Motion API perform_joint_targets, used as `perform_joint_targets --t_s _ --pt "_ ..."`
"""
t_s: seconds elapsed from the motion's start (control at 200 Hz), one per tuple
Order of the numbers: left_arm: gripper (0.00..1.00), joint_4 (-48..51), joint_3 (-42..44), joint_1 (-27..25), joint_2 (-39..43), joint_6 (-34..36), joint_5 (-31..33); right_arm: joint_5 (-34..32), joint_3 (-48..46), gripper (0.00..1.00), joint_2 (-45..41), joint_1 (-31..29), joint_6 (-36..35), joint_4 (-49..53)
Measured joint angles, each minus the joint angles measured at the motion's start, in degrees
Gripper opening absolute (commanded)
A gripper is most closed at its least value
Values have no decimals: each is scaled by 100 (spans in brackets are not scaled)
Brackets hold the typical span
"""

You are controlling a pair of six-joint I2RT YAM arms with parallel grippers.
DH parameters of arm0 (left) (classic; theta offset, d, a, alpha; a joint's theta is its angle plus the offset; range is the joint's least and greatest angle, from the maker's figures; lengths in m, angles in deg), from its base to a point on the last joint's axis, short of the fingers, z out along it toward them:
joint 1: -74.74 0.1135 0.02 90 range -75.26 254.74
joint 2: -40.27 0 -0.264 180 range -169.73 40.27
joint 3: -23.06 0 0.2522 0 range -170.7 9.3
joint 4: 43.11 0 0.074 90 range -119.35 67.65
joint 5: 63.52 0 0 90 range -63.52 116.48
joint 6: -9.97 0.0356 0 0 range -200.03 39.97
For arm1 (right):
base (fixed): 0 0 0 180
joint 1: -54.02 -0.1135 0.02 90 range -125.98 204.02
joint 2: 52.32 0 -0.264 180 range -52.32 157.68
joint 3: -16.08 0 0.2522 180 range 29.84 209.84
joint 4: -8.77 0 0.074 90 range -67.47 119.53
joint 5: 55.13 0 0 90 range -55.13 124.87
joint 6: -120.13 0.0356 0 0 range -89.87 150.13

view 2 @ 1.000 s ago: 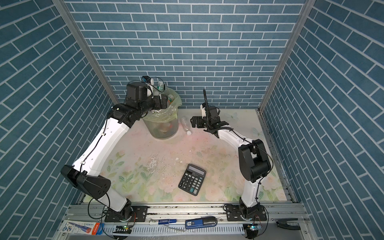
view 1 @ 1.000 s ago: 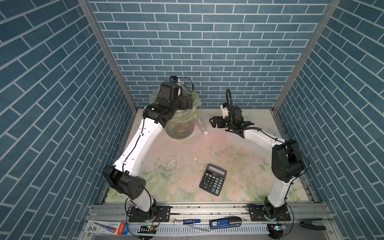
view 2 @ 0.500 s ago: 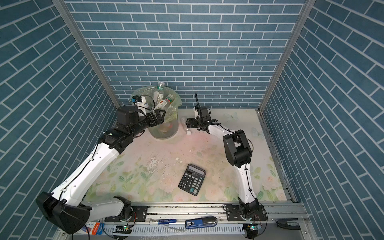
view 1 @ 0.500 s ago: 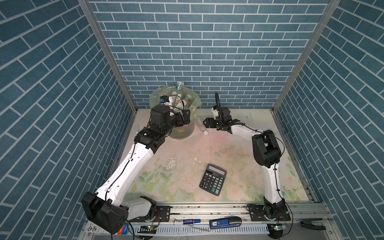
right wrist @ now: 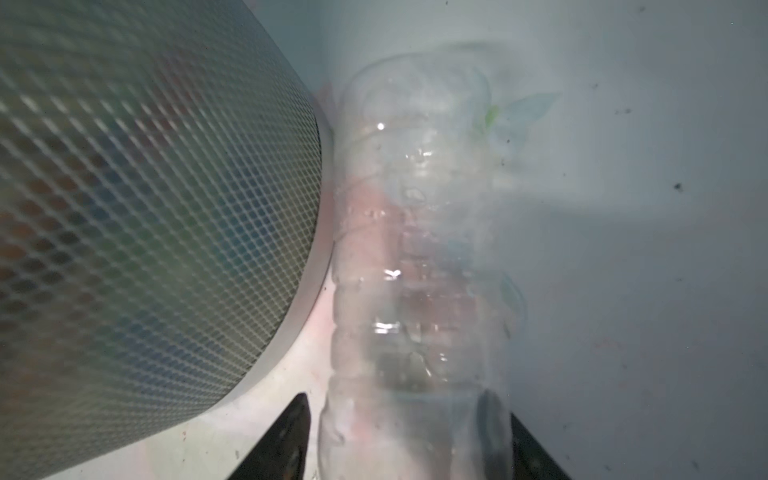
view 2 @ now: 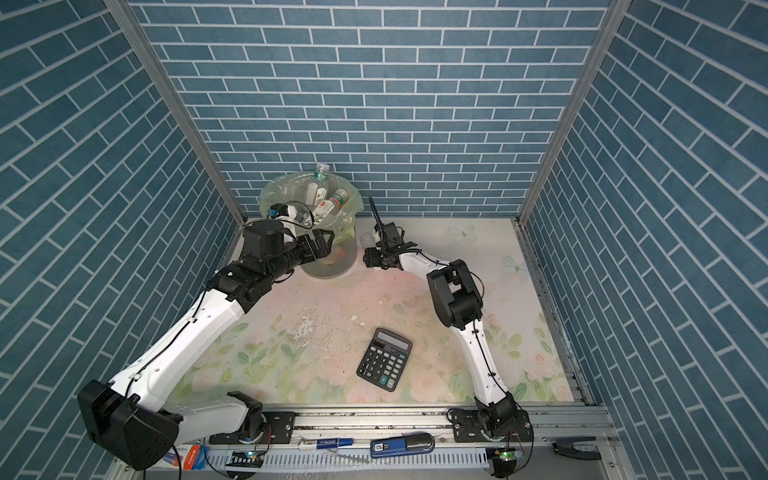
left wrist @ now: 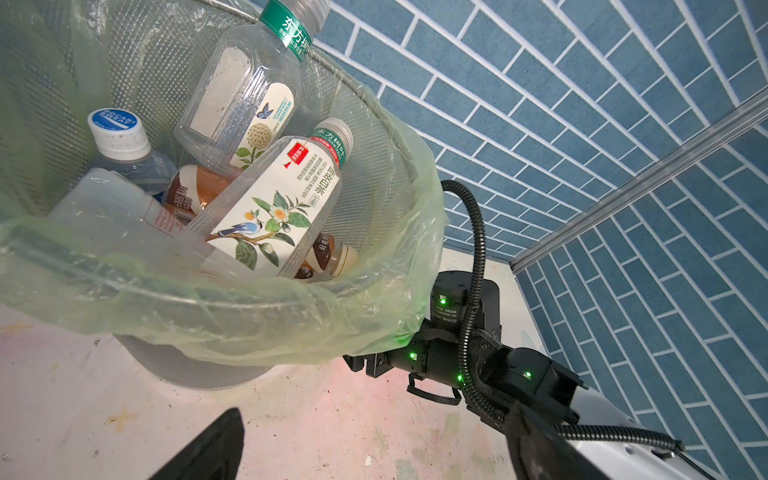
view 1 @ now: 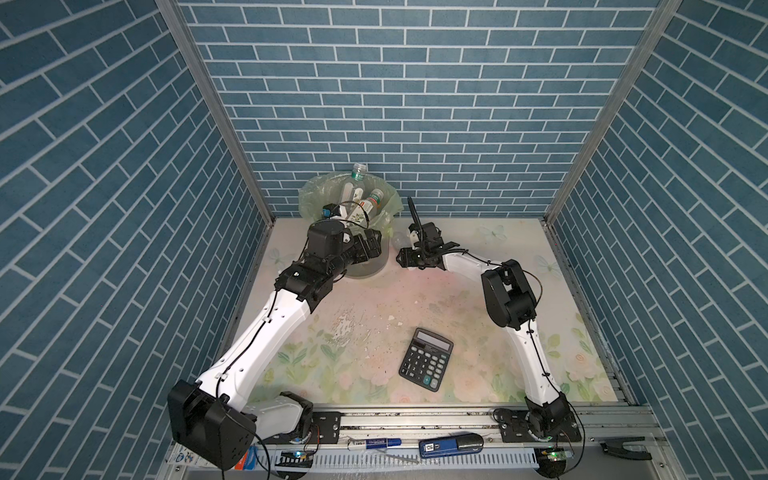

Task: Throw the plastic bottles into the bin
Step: 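Lower the right gripper onto the last white-capped clear bottle and close it, then lift the white-capped bottle with the right gripper while the left gripper closes on it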

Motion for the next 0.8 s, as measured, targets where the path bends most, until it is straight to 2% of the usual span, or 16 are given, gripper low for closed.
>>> perform_joint_targets --t_s 0.18,0.295,0.56,0.8 --pt "99 -28 35 0 0 -96 -26 -74 -107 31 -74 0 -37 -7" --pt "99 -120 55 0 -15 -236 -146 -155 -726 27 -557 4 -72 -33" --pt "99 -540 -61 -35 -533 -723 -599 -262 -2564 26 -2903 37 -68 -260" --pt "99 -734 -863 -461 -1460 -960 -887 -157 -3604 26 -4697 37 -70 -538"
